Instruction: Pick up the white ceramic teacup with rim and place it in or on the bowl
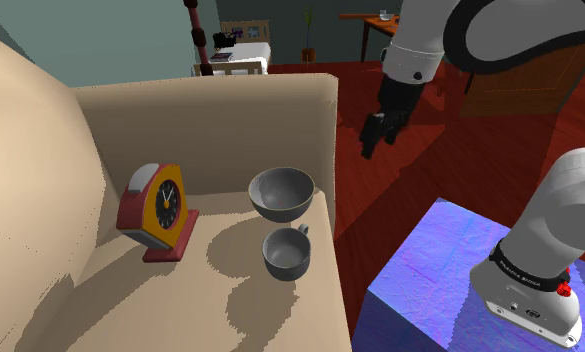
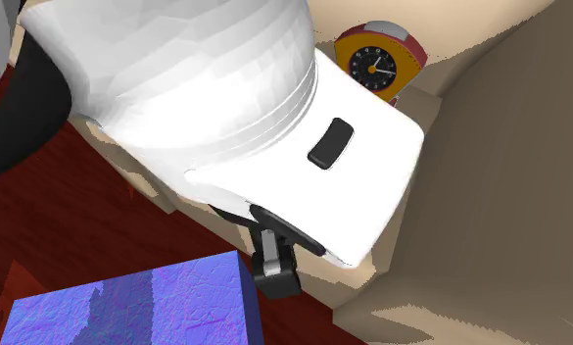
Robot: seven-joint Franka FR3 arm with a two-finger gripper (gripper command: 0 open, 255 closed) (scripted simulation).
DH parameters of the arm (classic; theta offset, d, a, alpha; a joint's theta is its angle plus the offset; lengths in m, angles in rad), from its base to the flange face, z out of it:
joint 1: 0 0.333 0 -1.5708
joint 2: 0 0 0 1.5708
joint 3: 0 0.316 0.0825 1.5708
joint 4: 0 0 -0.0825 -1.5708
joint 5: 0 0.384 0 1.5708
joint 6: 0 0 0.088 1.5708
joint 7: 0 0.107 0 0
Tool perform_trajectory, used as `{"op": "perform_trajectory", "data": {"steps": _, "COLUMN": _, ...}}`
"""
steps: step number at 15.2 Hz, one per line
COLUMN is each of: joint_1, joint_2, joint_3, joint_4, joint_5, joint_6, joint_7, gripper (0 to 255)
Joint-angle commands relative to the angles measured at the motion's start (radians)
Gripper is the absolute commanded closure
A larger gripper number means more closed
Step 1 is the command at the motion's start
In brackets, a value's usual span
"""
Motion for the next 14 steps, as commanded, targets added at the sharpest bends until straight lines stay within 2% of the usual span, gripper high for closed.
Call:
{"op": "perform_trajectory", "data": {"steps": 1, "joint_1": 0.006, "joint_2": 0.033, "joint_3": 0.043, "joint_4": -0.008, "joint_5": 0.019, "joint_6": 0.049, "joint_7": 0.046, "gripper": 0}}
{"op": "perform_trajectory", "data": {"steps": 8, "joint_1": 0.009, "joint_2": 0.201, "joint_3": 0.226, "joint_4": 0.009, "joint_5": 0.054, "joint_6": 0.226, "joint_7": 0.234, "gripper": 0}}
{"op": "perform_trajectory", "data": {"steps": 11, "joint_1": -0.009, "joint_2": 0.296, "joint_3": 0.311, "joint_4": 0.038, "joint_5": 0.038, "joint_6": 0.301, "joint_7": 0.326, "gripper": 0}}
{"op": "perform_trajectory", "data": {"steps": 14, "joint_1": -0.042, "joint_2": 0.405, "joint_3": 0.402, "joint_4": 0.080, "joint_5": -0.011, "joint_6": 0.373, "joint_7": 0.435, "gripper": 0}}
